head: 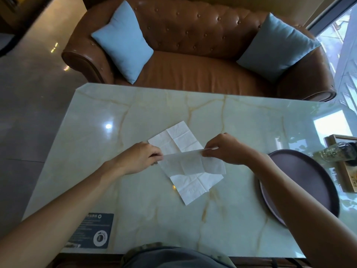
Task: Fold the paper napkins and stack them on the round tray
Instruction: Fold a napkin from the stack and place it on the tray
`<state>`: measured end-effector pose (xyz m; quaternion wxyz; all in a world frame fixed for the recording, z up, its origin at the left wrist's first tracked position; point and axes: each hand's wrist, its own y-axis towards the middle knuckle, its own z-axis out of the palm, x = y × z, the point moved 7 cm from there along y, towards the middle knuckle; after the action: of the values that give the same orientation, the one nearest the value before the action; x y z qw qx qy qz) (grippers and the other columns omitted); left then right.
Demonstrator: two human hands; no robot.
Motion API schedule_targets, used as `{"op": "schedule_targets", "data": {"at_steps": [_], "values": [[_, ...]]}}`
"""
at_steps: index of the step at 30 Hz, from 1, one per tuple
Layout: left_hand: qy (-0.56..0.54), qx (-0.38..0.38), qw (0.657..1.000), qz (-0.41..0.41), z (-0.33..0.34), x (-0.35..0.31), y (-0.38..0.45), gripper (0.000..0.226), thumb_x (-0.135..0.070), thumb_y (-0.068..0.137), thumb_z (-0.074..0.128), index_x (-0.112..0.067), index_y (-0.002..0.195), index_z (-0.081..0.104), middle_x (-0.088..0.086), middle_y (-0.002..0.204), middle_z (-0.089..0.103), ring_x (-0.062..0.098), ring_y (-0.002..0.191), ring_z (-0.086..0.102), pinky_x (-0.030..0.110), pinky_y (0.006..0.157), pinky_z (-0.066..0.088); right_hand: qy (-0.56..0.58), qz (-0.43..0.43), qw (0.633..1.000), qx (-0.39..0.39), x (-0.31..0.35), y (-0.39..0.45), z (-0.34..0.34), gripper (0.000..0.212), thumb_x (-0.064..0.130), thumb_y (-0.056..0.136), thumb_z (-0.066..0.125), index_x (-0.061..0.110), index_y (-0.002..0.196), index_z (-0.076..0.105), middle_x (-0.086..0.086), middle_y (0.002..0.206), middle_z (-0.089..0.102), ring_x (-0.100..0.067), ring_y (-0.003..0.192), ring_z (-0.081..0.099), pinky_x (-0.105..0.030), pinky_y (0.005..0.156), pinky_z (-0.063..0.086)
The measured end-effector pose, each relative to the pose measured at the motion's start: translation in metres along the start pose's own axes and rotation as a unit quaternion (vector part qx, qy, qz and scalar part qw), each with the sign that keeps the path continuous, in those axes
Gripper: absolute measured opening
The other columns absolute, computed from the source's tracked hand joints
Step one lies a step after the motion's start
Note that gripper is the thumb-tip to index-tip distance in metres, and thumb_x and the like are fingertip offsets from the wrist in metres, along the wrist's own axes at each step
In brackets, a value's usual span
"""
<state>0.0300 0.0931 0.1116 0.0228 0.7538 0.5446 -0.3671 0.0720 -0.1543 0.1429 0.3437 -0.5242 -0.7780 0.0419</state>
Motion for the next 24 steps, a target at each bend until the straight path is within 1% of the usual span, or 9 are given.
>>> {"op": "schedule_targets", "data": {"at_steps": [5,7,9,11,13,15,17,21,24], "values": [[0.099,0.064,0.991,-0.068,0.003,0.035,-0.006,0.027,-0.024,0.095,0.06,-0.016,0.07,0.058,-0.002,0.07,0.065,0.016,0.067,0.057,0.036,0.071,0.046,-0.089,-0.021,0.996,0.009,0.022,-0.003,-0.004,0.022,0.034,0.096,0.059,0.021,0.091,0.076,0.004,0.089,0.074,-0.02,0.084,0.067,-0.033,0.069,0.049],[0.063,0.05,0.995,-0.065,0.0,0.021,-0.005,0.022,-0.04,0.091,0.069,-0.022,0.105,0.068,-0.006,0.102,0.07,0.014,0.093,0.062,0.035,0.087,0.049,-0.129,-0.04,0.991,0.01,0.033,-0.005,-0.004,0.024,0.033,0.098,0.056,0.019,0.093,0.075,0.001,0.089,0.073,-0.022,0.083,0.064,-0.028,0.062,0.038],[0.012,0.03,0.999,-0.031,0.002,-0.009,0.004,0.075,-0.056,0.081,0.075,-0.032,0.146,0.047,-0.016,0.143,0.051,0.006,0.128,0.05,0.026,0.106,0.041,-0.157,-0.056,0.986,0.007,0.043,-0.008,-0.005,0.023,0.032,0.098,0.055,0.019,0.091,0.072,-0.002,0.089,0.072,-0.025,0.084,0.064,-0.031,0.063,0.035],[-0.024,0.004,1.0,0.018,0.008,-0.046,0.018,0.09,-0.058,0.079,0.077,-0.032,0.155,0.037,-0.016,0.157,0.038,0.004,0.142,0.038,0.019,0.111,0.031,-0.169,-0.062,0.984,0.004,0.05,-0.009,-0.007,0.021,0.032,0.098,0.055,0.021,0.088,0.07,-0.004,0.089,0.071,-0.027,0.084,0.064,-0.032,0.067,0.037],[-0.051,-0.018,0.997,0.058,0.015,-0.07,0.034,0.065,-0.052,0.087,0.073,-0.03,0.144,0.052,-0.012,0.148,0.054,0.008,0.135,0.05,0.019,0.107,0.038,-0.175,-0.056,0.983,0.007,0.053,-0.009,-0.009,0.024,0.032,0.099,0.053,0.019,0.084,0.068,-0.004,0.083,0.069,-0.024,0.075,0.06,-0.032,0.065,0.036],[-0.074,-0.029,0.995,0.067,0.02,-0.079,0.044,0.025,-0.049,0.095,0.064,-0.027,0.105,0.07,-0.009,0.101,0.073,0.009,0.093,0.067,0.031,0.083,0.053,-0.175,-0.049,0.983,0.005,0.054,-0.012,-0.012,0.032,0.033,0.101,0.05,0.014,0.079,0.063,-0.001,0.07,0.061,-0.017,0.062,0.051,-0.031,0.06,0.032],[-0.107,-0.022,0.992,0.055,0.027,-0.078,0.05,0.033,-0.043,0.1,0.059,-0.022,0.074,0.061,-0.009,0.064,0.056,0.009,0.059,0.05,0.033,0.059,0.042,-0.156,-0.035,0.987,-0.008,0.049,-0.014,-0.017,0.032,0.036,0.099,0.051,0.014,0.083,0.067,0.001,0.073,0.065,-0.017,0.066,0.054,-0.03,0.059,0.033],[-0.219,-0.016,0.975,0.02,0.034,-0.077,0.047,0.029,-0.027,0.102,0.056,-0.013,0.077,0.065,-0.013,0.06,0.045,0.002,0.054,0.04,0.026,0.057,0.029,-0.041,0.01,0.998,-0.05,0.02,-0.02,-0.025,0.012,0.035,0.086,0.067,0.027,0.092,0.074,0.01,0.087,0.072,-0.017,0.084,0.066,-0.033,0.075,0.053],[-0.288,-0.032,0.957,0.001,0.036,-0.071,0.044,0.032,-0.03,0.1,0.059,-0.015,0.072,0.062,-0.014,0.064,0.048,0.004,0.059,0.042,0.027,0.061,0.031,-0.022,0.012,0.997,-0.08,0.006,-0.027,-0.025,0.024,0.028,0.088,0.074,0.016,0.108,0.074,0.0,0.102,0.071,-0.023,0.098,0.065,-0.035,0.088,0.05]]}}
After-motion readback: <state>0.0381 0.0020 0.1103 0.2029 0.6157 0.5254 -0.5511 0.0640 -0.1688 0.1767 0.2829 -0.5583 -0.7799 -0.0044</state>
